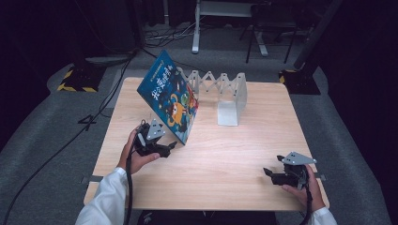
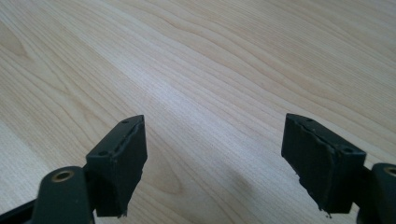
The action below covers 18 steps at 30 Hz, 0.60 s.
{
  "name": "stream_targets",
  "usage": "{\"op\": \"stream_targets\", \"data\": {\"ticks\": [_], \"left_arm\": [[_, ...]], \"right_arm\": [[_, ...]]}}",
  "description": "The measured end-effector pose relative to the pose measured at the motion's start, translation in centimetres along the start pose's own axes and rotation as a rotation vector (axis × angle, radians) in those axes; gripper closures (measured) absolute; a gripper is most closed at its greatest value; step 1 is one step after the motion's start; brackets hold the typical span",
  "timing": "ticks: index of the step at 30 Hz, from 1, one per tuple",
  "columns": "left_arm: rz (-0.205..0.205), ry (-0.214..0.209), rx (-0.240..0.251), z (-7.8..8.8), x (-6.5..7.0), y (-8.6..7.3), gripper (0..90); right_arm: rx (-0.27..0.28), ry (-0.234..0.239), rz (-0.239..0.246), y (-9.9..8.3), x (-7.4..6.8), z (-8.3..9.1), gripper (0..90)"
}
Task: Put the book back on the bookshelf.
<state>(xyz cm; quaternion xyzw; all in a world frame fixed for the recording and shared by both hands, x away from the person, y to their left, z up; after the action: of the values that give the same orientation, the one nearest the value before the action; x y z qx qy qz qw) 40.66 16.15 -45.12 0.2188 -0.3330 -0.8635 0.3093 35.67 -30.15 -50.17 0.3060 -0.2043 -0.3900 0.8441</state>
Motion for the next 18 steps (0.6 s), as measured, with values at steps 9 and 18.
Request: {"op": "stream_targets", "data": {"ticks": [9, 18], "left_arm": [[-0.054, 0.032, -0.05, 1.5, 0.7, -2.0, 16.9], [-0.073, 0.059, -0.104, 2.3, 0.9, -4.1, 16.6]], "right_arm": [[-0.015, -0.022, -0.004, 0.0, 0.2, 0.6, 23.4], [-0.03, -0.026, 0.021, -0.3, 0.1, 0.8, 23.2]]}}
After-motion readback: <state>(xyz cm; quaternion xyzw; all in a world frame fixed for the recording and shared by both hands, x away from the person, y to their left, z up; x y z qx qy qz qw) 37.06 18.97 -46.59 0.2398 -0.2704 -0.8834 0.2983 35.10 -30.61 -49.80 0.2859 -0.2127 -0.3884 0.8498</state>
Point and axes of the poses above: each handheld gripper's, and its own axes: z roughly backward along the jaws, y roughly out of its top, x roughly to its right, the point moved 3 cm from there along -z, roughly forward along the jaws, and after that the axes turned 6 degrees about -x, right-handed, at the moved point
